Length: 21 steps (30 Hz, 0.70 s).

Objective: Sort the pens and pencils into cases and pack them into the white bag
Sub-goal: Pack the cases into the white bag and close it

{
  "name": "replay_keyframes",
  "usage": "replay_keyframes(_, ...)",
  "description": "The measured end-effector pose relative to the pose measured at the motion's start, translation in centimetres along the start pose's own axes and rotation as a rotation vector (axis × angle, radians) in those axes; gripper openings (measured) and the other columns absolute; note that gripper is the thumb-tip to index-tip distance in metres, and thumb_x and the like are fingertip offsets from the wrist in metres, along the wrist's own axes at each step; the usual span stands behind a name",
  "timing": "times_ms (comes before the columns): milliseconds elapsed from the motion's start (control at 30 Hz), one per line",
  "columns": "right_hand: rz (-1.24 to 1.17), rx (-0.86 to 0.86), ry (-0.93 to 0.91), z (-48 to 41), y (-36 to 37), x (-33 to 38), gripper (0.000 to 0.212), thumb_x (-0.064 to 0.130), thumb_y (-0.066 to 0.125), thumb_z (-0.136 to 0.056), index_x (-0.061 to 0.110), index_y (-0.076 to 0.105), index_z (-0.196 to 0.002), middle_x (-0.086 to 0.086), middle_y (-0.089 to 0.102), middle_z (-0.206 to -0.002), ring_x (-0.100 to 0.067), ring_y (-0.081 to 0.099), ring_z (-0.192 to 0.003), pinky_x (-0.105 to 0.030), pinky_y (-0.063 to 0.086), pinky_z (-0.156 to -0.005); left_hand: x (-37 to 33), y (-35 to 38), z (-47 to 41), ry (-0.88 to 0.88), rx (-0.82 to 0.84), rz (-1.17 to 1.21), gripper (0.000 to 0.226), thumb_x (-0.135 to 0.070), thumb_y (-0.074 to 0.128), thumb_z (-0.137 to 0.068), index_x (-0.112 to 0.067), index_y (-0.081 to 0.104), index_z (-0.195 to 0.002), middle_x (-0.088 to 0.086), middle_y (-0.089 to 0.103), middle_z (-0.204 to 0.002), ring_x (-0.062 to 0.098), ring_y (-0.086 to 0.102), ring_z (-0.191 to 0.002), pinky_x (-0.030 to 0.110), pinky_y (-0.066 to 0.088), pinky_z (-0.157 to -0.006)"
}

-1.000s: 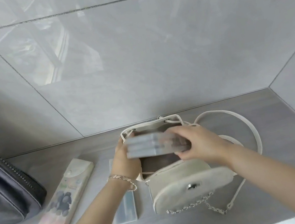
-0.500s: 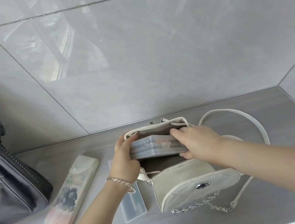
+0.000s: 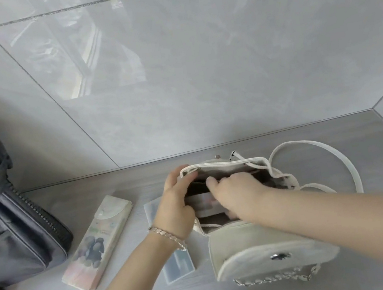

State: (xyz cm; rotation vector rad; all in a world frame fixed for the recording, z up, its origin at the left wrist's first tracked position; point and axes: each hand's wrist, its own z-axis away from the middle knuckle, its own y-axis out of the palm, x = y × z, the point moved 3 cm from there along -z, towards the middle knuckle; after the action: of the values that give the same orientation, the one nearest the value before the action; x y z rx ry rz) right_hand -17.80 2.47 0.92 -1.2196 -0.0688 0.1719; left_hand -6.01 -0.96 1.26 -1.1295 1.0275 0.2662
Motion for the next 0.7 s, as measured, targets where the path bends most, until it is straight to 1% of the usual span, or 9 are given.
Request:
replay_keyframes(100, 0.021, 0.092, 0.010, -2.1, 2.4, 1.4, 0.049, 0.011, 0.041, -0.094, 0.003, 0.022, -0.138, -0.019, 0.054, -0.126, -0.036, 0.056, -0.112, -0.038, 0.045, -0.081, -0.3, 1.0, 0.5, -0.002, 0.019, 0.022, 0.079, 0.028, 0.025, -0.063, -0.007, 0.048, -0.129, -0.008, 0.025, -0.128, -0.001, 0.033, -0.115, -0.013, 0.020, -0.084)
replay_keyframes(167, -0.095, 0.101, -0.004, -2.6, 3.3, 1.1, 0.054, 0.023, 0.050, -0.090, 0.007, 0.026, -0.136, -0.019, 0.055, -0.122, -0.036, 0.056, -0.108, -0.039, 0.045, -0.083, 0.4, 1.3, 0.7, -0.037, -0.009, 0.017, 0.081, 0.027, 0.026, -0.062, -0.012, 0.045, -0.132, -0.011, 0.022, -0.129, 0.002, 0.030, -0.118, -0.013, 0.019, -0.084)
replay_keyframes(233, -0.119, 0.083, -0.002, -3.2, 4.3, 0.8, 0.058, 0.033, 0.051, -0.089, 0.008, 0.027, -0.136, -0.021, 0.056, -0.121, -0.037, 0.058, -0.105, -0.039, 0.045, -0.082, 0.8, 1.7, 1.1, -0.042, -0.011, 0.029, 0.084, 0.027, 0.027, -0.061, -0.013, 0.043, -0.133, -0.010, 0.021, -0.131, 0.001, 0.027, -0.121, -0.011, 0.017, -0.091)
replay_keyframes(300, -0.026, 0.092, 0.045, -3.7, 5.4, 1.3, 0.057, 0.033, 0.045, -0.093, 0.008, 0.021, -0.139, -0.021, 0.054, -0.125, -0.037, 0.057, -0.108, -0.039, 0.046, -0.084, 0.8, 2.4, 1.5, -0.049, 0.005, 0.036, 0.085, 0.026, 0.028, -0.059, -0.011, 0.040, -0.134, -0.008, 0.020, -0.132, 0.002, 0.026, -0.121, -0.010, 0.016, -0.094)
replay_keyframes(400, 0.010, 0.138, 0.131, -4.9, 6.0, 2.2, 0.055, 0.028, 0.043, -0.094, 0.010, 0.018, -0.139, -0.022, 0.049, -0.129, -0.036, 0.052, -0.114, -0.039, 0.043, -0.089, 1.3, 2.6, 1.4, -0.058, -0.009, 0.034, 0.086, 0.025, 0.028, -0.058, -0.011, 0.039, -0.135, -0.007, 0.020, -0.131, 0.004, 0.028, -0.117, -0.010, 0.019, -0.091)
replay_keyframes(500, -0.035, 0.159, 0.125, -5.1, 5.2, 1.8, 0.057, 0.031, 0.049, -0.090, 0.012, 0.023, -0.137, -0.021, 0.047, -0.130, -0.035, 0.050, -0.115, -0.040, 0.041, -0.090, 1.6, 2.0, 0.5, -0.084, -0.025, 0.057, 0.083, 0.026, 0.028, -0.060, -0.011, 0.040, -0.134, -0.007, 0.022, -0.128, 0.008, 0.032, -0.110, -0.001, 0.025, -0.094)
replay_keyframes(567, -0.149, 0.178, 0.057, -4.4, 4.6, 1.1, 0.055, 0.036, 0.051, -0.087, 0.012, 0.031, -0.133, -0.018, 0.048, -0.128, -0.035, 0.051, -0.114, -0.040, 0.041, -0.091, 1.5, 1.8, 0.0, -0.105, -0.019, 0.072, 0.082, 0.026, 0.028, -0.062, -0.011, 0.041, -0.134, -0.006, 0.022, -0.129, 0.010, 0.033, -0.108, 0.002, 0.024, -0.093)
replay_keyframes(633, -0.286, 0.201, 0.011, -3.2, 4.2, -0.1, 0.051, 0.038, 0.050, -0.087, 0.016, 0.037, -0.132, -0.015, 0.051, -0.127, -0.033, 0.050, -0.115, -0.041, 0.039, -0.094, 1.7, 1.6, -0.2, -0.109, -0.017, 0.044, 0.081, 0.025, 0.028, -0.063, -0.013, 0.041, -0.134, -0.005, 0.023, -0.132, 0.010, 0.033, -0.108, -0.004, 0.024, -0.088)
replay_keyframes(700, -0.346, 0.182, 0.029, -2.0, 4.4, -1.8, 0.045, 0.037, 0.046, -0.091, 0.021, 0.040, -0.133, -0.013, 0.053, -0.126, -0.032, 0.049, -0.118, -0.042, 0.039, -0.097, 2.2, 1.7, -0.4, -0.108, -0.013, 0.043, 0.081, 0.024, 0.029, -0.064, -0.015, 0.042, -0.134, -0.003, 0.024, -0.136, 0.009, 0.034, -0.108, -0.011, 0.023, -0.081)
